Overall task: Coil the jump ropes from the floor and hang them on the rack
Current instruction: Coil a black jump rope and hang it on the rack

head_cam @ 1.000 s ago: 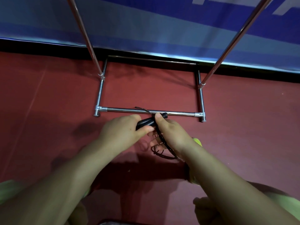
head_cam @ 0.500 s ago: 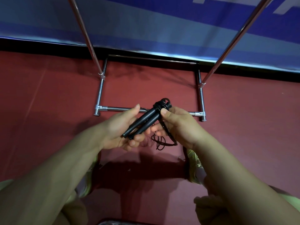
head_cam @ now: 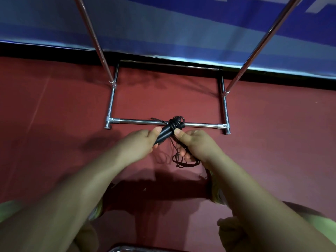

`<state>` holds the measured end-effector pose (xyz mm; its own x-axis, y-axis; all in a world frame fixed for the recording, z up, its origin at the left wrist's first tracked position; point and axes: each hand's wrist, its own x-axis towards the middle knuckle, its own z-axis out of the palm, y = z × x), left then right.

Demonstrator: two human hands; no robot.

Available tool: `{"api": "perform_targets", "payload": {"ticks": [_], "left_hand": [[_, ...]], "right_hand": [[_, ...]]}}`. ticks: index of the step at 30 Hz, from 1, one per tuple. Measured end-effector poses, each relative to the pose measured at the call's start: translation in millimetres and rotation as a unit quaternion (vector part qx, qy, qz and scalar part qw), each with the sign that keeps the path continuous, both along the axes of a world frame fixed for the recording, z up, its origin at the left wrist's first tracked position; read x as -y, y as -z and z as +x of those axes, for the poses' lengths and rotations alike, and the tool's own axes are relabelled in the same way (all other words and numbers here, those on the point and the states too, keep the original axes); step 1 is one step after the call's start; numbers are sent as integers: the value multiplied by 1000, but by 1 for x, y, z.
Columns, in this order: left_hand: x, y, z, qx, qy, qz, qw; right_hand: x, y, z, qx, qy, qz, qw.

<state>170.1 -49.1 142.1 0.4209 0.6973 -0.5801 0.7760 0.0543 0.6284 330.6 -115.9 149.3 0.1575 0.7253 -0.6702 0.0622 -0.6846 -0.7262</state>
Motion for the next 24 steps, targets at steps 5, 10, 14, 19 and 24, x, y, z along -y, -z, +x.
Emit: {"api": "perform_targets", "payload": {"ticks": [5,10,14,19,24], "left_hand": [[2,-4,-2,-102,79,93,987],[6,-12,-2,-145,140,198,959],[8,-10,-2,-164,176,277,930],[4,-6,-6,-119,128,208,962],[-6,-16,-6,96,-31,-172,980]], "right_hand": [[-3,-2,-3,-74,42,-38,996],[-4,1,-4,-92,31,-69,993],[-2,5,-7,-108,61,-37,992],[-2,2,-5,-97,54,51,993],[-4,1,3,-94,31,100,990]]}}
